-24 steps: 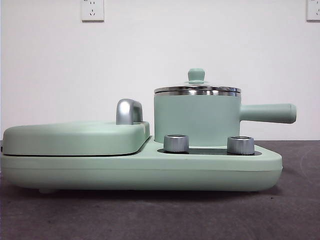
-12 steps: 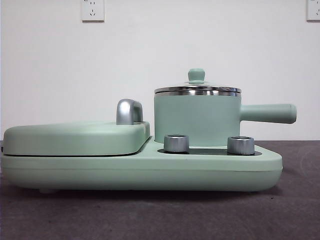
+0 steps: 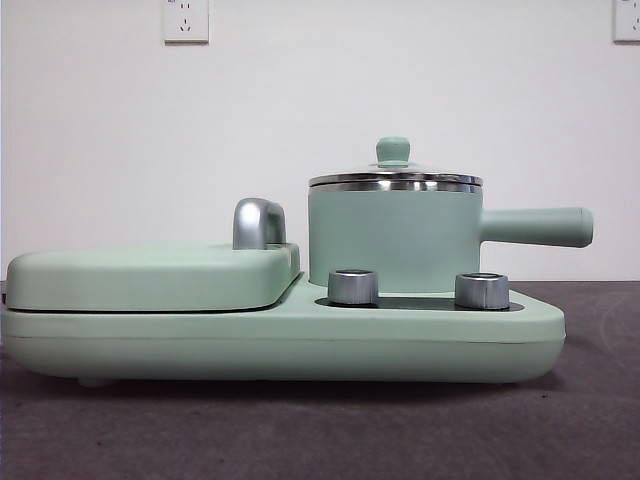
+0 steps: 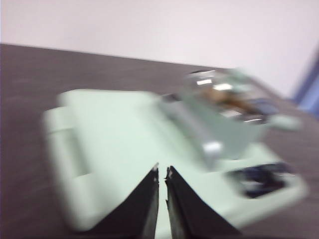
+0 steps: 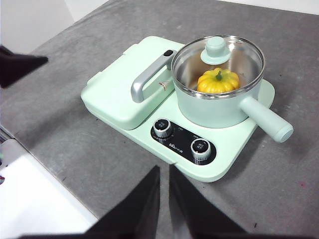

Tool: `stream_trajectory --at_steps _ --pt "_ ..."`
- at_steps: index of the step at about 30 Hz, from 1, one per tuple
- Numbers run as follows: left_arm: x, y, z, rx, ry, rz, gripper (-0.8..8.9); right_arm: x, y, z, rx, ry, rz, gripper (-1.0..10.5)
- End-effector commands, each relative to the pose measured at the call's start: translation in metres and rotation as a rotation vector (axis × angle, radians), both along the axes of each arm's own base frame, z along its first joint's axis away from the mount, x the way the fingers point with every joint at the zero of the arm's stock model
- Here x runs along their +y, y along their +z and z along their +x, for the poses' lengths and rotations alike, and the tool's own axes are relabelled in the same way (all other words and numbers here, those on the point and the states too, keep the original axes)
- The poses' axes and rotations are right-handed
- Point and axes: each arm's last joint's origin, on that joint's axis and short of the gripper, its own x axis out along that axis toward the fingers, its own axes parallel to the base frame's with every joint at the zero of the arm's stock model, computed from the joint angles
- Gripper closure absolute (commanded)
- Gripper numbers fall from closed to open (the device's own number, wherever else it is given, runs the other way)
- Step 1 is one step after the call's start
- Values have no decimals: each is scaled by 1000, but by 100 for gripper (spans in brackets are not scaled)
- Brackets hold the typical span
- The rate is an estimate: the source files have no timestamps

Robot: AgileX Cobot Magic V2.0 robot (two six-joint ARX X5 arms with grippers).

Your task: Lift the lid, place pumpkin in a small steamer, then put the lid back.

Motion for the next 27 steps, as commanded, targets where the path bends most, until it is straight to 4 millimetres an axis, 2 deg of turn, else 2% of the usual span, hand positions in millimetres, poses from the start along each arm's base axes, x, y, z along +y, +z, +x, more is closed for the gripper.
stream_trajectory --at_steps 1,4,10,21,27 --pt "8 -18 1 -53 103 93 786 0 3 0 -18 11 5 920" --pt "15 -35 2 -42 250 129 785 0 3 0 -17 11 5 920" --pt "24 -53 3 -29 446 159 785 0 3 0 -17 11 5 920" --pt "26 -73 7 -13 483 166 786 0 3 0 -17 11 5 920" --pt "26 -73 7 -16 484 165 785 0 3 0 -18 11 5 920"
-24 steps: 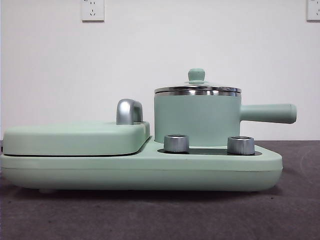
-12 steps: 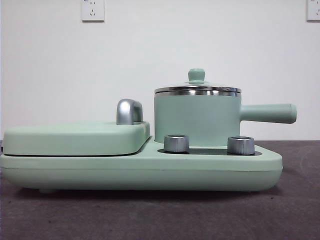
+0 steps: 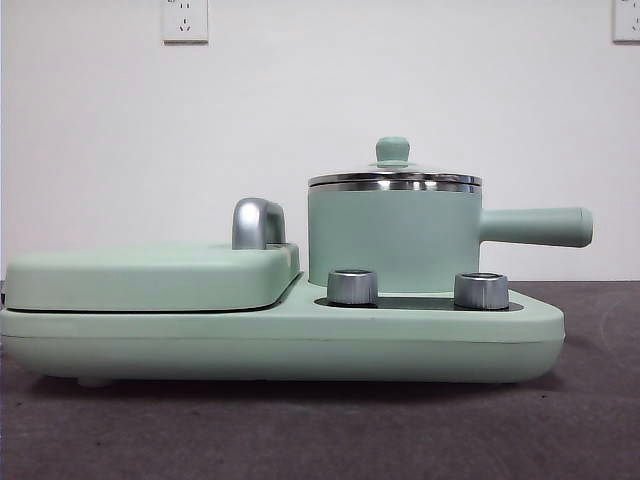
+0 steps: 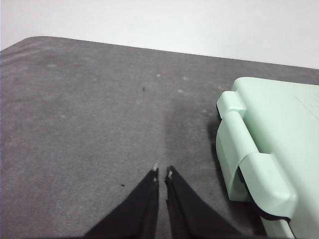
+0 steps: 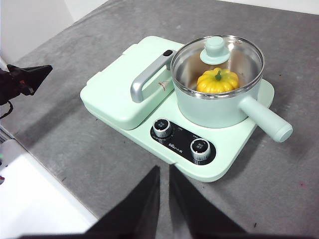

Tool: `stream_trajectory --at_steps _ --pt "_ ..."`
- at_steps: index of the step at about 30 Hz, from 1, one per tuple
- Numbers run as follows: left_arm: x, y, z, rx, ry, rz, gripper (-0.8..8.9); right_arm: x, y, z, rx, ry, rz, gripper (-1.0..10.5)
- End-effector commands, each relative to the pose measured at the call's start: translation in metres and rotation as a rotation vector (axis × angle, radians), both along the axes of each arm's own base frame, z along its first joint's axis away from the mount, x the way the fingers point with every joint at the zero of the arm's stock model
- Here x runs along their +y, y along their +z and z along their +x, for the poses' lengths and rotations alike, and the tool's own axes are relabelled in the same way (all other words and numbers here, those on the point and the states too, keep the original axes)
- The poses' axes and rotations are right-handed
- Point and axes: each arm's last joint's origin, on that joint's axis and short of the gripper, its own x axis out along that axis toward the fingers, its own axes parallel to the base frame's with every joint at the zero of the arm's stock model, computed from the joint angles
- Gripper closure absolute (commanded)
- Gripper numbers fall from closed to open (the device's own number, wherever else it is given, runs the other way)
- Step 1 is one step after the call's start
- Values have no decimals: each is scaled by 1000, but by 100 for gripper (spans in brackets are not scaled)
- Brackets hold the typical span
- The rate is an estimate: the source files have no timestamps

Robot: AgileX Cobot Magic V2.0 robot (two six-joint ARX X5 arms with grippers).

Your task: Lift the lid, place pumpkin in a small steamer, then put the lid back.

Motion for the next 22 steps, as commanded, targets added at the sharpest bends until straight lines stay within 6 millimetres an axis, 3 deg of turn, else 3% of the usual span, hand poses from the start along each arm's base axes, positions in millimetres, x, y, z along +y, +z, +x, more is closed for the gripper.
stream_trajectory --at_steps 1,18,22 --pt "0 -7 1 22 1 13 785 0 3 0 -18 11 6 920" --pt "0 -7 1 22 1 13 785 0 3 0 -21 14 7 920" --pt "0 -7 1 22 1 13 785 0 2 4 -24 -57 13 920"
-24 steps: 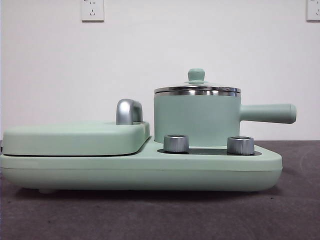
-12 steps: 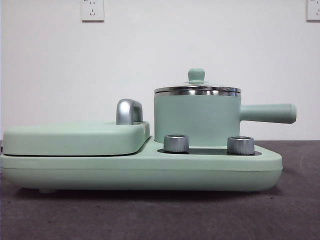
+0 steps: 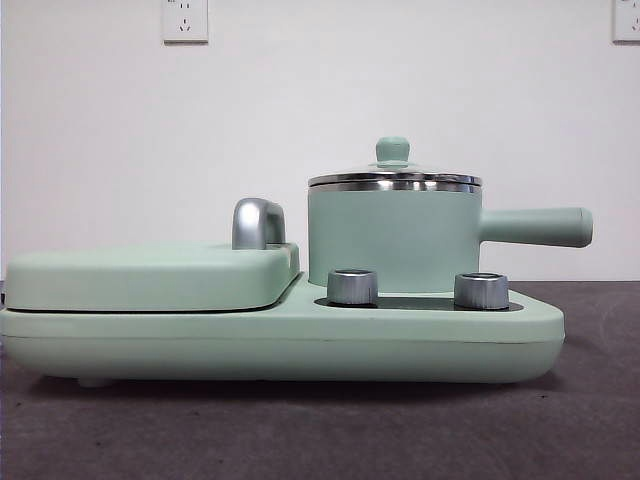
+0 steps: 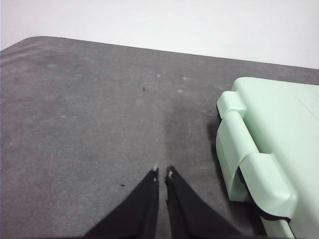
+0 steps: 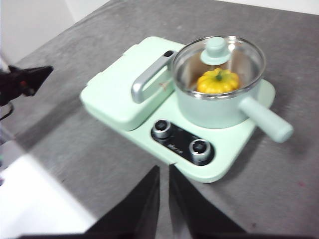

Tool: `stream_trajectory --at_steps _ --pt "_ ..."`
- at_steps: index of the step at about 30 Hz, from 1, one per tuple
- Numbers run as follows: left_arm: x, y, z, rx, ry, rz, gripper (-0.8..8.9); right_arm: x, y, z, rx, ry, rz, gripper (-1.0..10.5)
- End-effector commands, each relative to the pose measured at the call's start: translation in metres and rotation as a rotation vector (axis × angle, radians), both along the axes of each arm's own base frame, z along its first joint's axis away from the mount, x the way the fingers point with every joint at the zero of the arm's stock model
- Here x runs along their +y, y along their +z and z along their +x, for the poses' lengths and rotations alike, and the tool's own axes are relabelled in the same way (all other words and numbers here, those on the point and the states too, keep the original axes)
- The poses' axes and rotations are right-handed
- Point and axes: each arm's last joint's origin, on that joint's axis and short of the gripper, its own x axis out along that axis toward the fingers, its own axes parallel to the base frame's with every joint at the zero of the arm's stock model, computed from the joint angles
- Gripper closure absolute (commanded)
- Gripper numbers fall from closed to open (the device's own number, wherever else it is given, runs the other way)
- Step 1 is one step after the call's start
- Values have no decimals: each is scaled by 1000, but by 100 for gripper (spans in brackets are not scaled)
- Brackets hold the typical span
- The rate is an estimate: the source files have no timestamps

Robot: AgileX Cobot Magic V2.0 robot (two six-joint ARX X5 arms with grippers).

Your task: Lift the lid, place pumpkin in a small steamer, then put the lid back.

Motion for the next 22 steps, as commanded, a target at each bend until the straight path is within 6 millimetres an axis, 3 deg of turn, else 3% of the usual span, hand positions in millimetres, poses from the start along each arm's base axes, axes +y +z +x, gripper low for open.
stream_trajectory --at_steps 1,5,12,18,22 --pt "0 -7 1 22 1 13 786 1 -1 6 -24 -62 14 920" --pt "0 -7 1 22 1 13 785 -1 -23 24 -104 -233 55 920" --pt "0 -7 1 21 1 13 785 -10 -100 55 -335 -461 125 920" --pt "0 -7 1 21 1 13 785 -17 -151 65 -376 -596 79 920" --pt "0 -7 1 21 1 13 786 -19 -175 67 -352 -658 46 927"
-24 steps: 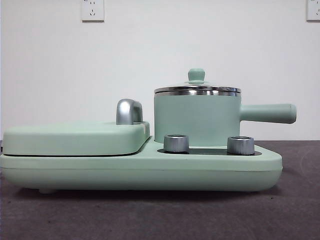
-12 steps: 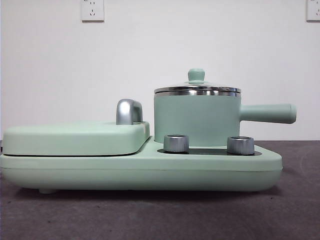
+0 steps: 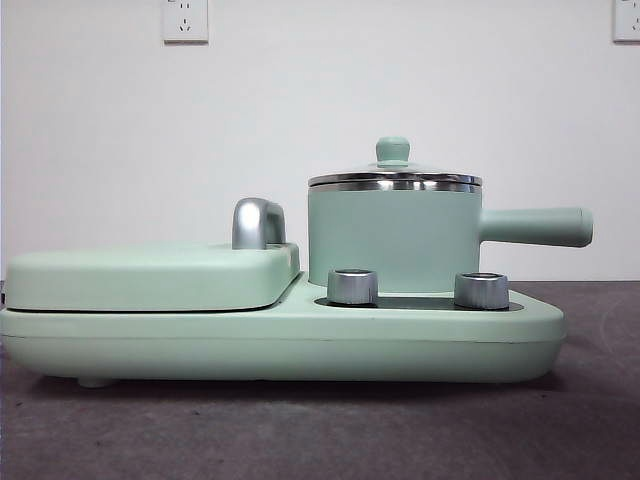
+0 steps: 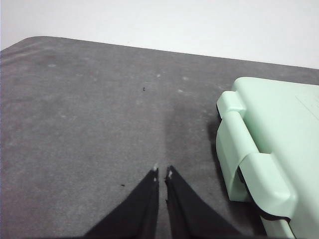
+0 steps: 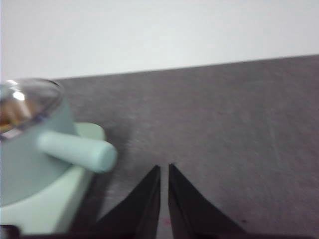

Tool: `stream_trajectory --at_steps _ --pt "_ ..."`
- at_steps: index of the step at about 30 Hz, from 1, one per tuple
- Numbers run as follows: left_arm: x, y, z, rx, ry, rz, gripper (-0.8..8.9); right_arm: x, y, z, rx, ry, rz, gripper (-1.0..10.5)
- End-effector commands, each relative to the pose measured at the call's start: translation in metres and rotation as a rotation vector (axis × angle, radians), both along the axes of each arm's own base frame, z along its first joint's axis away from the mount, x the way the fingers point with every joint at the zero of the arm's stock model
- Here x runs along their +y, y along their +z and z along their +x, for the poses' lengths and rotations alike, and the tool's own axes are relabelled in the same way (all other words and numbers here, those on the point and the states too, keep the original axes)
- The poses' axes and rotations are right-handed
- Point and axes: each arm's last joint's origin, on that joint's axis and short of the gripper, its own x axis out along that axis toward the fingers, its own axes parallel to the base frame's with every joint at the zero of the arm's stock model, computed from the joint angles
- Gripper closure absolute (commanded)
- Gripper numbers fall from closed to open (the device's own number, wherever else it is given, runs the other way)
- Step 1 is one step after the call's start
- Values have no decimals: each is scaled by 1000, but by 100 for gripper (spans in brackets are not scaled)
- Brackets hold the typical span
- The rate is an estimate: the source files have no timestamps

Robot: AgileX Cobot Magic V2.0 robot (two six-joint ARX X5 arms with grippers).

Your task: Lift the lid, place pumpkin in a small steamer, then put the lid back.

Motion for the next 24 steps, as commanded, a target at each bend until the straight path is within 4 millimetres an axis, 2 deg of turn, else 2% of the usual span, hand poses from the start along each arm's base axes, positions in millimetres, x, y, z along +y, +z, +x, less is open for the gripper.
stream_trajectory --at_steps 1,10,14,24 --pt "0 -7 1 21 1 13 785 -2 -8 1 -9 -37 -18 927" --pt "0 -7 1 21 1 13 785 -5 -46 1 54 -71 -100 927" --pt "0 -7 1 21 1 13 786 -6 -44 0 32 -76 -147 927" --pt "0 -7 1 21 1 13 786 -7 -43 0 17 -84 -142 927"
